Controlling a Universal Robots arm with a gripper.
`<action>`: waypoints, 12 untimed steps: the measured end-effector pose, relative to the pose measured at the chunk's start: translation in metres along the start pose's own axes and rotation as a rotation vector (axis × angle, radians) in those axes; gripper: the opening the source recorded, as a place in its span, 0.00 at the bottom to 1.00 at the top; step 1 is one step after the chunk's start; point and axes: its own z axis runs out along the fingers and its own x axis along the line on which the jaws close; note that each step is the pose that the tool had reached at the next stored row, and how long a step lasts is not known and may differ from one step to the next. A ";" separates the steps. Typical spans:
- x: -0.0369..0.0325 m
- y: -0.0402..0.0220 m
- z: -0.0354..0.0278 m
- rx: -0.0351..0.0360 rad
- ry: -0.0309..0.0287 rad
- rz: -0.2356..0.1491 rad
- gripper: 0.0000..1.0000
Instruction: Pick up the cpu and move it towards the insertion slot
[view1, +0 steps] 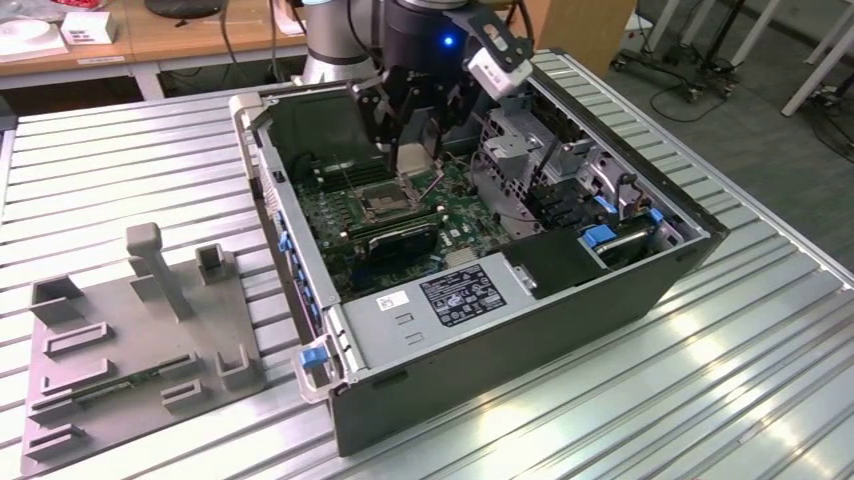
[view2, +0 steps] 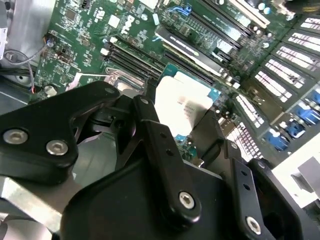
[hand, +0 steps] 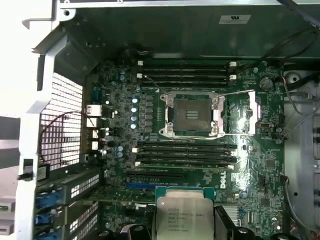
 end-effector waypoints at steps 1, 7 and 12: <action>-0.0021 0.0003 0.0012 -0.0002 0.0001 0.001 0.54; -0.0087 0.0083 0.0074 -0.0024 -0.0001 0.002 0.54; -0.0098 0.0206 0.0131 -0.0041 -0.0001 0.002 0.54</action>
